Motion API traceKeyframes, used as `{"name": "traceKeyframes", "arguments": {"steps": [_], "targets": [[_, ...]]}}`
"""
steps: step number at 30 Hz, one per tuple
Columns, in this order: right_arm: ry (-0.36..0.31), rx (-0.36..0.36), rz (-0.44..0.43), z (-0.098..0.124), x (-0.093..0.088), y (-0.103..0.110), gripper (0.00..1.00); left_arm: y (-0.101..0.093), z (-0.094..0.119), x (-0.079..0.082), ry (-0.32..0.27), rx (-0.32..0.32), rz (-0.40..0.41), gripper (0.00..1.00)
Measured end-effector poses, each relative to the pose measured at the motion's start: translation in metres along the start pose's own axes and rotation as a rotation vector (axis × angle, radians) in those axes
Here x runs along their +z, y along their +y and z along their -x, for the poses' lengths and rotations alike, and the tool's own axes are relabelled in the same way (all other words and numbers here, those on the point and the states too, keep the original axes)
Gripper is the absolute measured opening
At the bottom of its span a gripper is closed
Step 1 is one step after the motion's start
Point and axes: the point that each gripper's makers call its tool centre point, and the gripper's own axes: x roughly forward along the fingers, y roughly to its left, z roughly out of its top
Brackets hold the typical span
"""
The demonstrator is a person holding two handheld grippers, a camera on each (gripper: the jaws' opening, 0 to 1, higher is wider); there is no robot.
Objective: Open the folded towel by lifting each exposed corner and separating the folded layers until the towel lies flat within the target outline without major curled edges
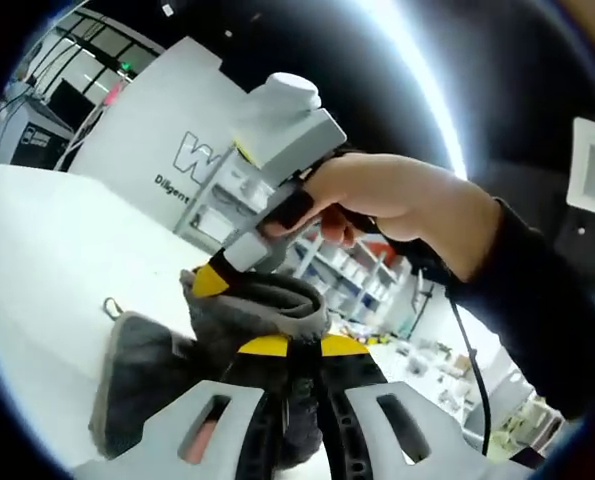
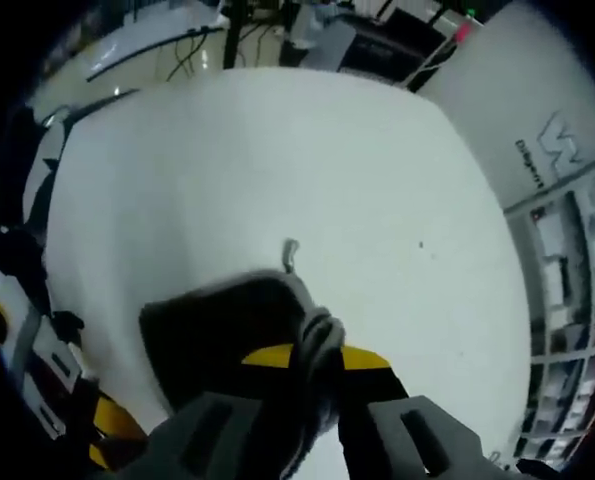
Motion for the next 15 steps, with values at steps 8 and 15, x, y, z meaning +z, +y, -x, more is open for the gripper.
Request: {"name": "traceKeyframes", "arguments": {"steps": [8, 15], "targets": [[-0.047, -0.004, -0.002, 0.001, -0.003, -0.004, 0.09, 0.001, -0.004, 0.001, 0.002, 0.004, -0.007, 0.06], [-0.06, -0.005, -0.011, 0.004, -0.011, -0.006, 0.09, -0.007, -0.008, -0.003, 0.012, -0.004, -0.022, 0.06]]}}
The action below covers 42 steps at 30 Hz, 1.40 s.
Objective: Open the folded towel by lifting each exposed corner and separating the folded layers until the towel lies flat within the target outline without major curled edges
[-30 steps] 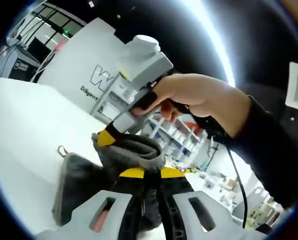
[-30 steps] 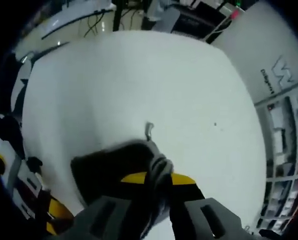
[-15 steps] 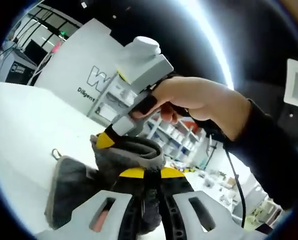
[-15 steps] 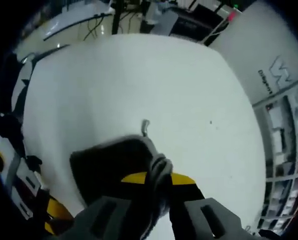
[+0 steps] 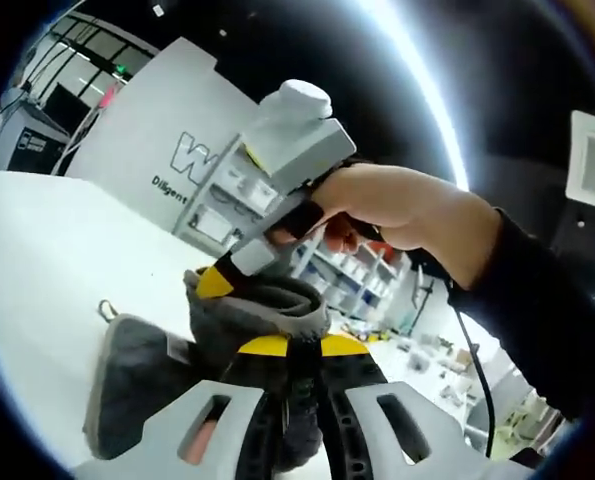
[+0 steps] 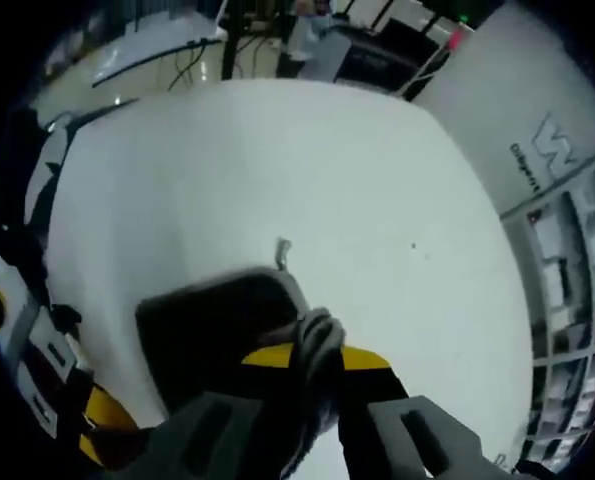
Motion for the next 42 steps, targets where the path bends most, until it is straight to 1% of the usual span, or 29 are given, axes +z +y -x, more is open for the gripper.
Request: {"name": "traceKeyframes", "arguments": {"steps": [9, 12, 21, 28, 35, 37, 38, 42], "targets": [[-0.016, -0.006, -0.005, 0.004, -0.012, -0.005, 0.09, -0.009, -0.006, -0.006, 0.011, -0.007, -0.011, 0.06], [-0.042, -0.012, -0.01, 0.005, -0.012, -0.007, 0.09, -0.01, -0.007, -0.008, 0.011, -0.007, -0.015, 0.06], [-0.06, -0.023, -0.026, 0.008, -0.024, -0.012, 0.09, -0.018, -0.014, -0.016, 0.025, -0.021, -0.021, 0.06], [-0.074, -0.029, -0.062, 0.012, -0.038, -0.02, 0.09, -0.026, -0.019, -0.022, 0.037, -0.031, -0.033, 0.06], [-0.089, -0.032, -0.074, 0.015, -0.051, -0.022, 0.09, -0.035, -0.024, -0.031, 0.059, -0.044, -0.03, 0.06], [-0.094, -0.033, -0.078, 0.016, -0.051, -0.025, 0.09, -0.037, -0.025, -0.032, 0.06, -0.047, -0.033, 0.06], [-0.1, -0.035, -0.082, 0.016, -0.05, -0.03, 0.09, -0.038, -0.026, -0.033, 0.061, -0.048, -0.036, 0.06], [-0.125, -0.034, -0.105, 0.02, -0.054, -0.032, 0.09, -0.043, -0.029, -0.035, 0.064, -0.054, -0.047, 0.06]]}}
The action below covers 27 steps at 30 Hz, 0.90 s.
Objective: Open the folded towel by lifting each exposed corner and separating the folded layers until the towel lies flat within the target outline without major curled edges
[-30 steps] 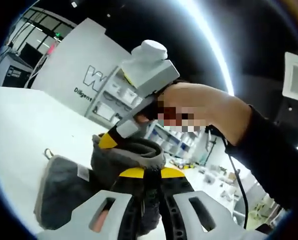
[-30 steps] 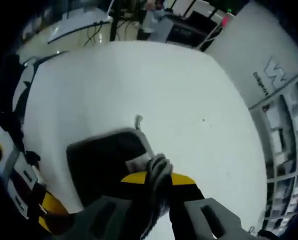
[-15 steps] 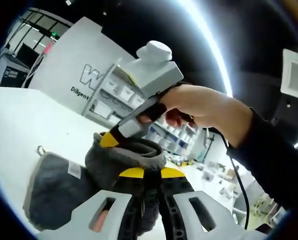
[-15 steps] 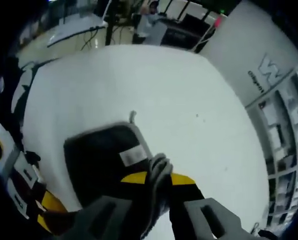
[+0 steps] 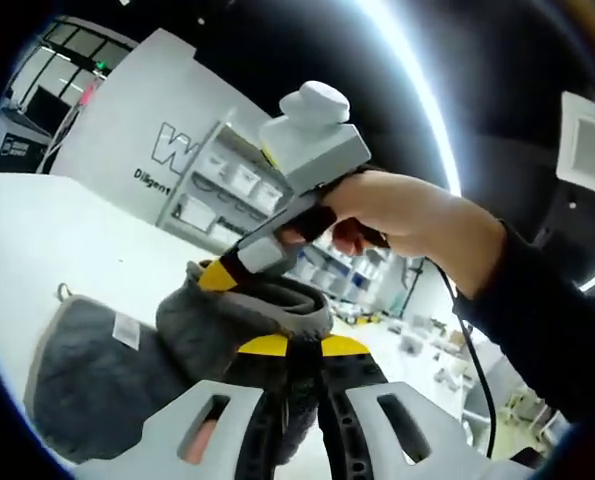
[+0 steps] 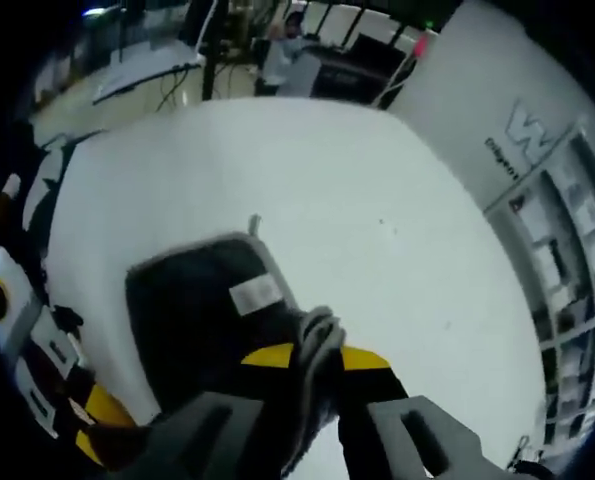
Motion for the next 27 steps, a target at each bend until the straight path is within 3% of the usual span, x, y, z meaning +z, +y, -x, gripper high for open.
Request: {"name": "traceKeyframes", "arguments": {"steps": [8, 27], "targets": [[-0.045, 0.011, -0.075, 0.004, -0.011, -0.005, 0.09, -0.006, -0.005, -0.005, 0.014, -0.004, -0.017, 0.06], [-0.055, 0.005, -0.098, 0.014, -0.036, -0.013, 0.09, -0.023, -0.018, -0.021, 0.046, -0.028, -0.05, 0.06]]}}
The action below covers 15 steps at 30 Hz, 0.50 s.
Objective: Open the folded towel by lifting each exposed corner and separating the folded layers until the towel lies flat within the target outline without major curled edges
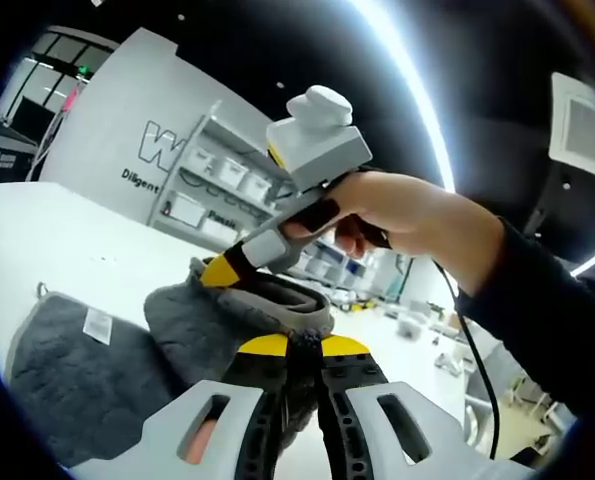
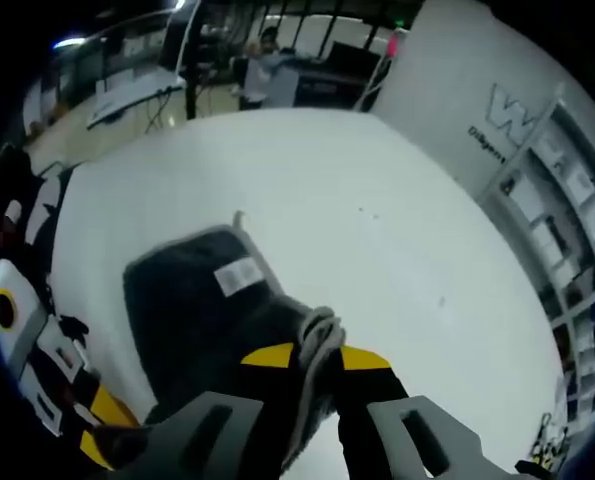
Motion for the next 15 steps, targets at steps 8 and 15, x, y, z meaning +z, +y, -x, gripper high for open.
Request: {"name": "traceKeyframes", "arguments": {"steps": [8, 15], "targets": [[-0.009, -0.003, -0.02, 0.0, -0.011, -0.007, 0.09, -0.003, -0.006, -0.002, 0.008, -0.005, -0.006, 0.06], [-0.025, 0.001, -0.035, 0.002, -0.017, -0.012, 0.09, -0.007, -0.013, -0.007, 0.017, -0.01, -0.014, 0.06]]}}
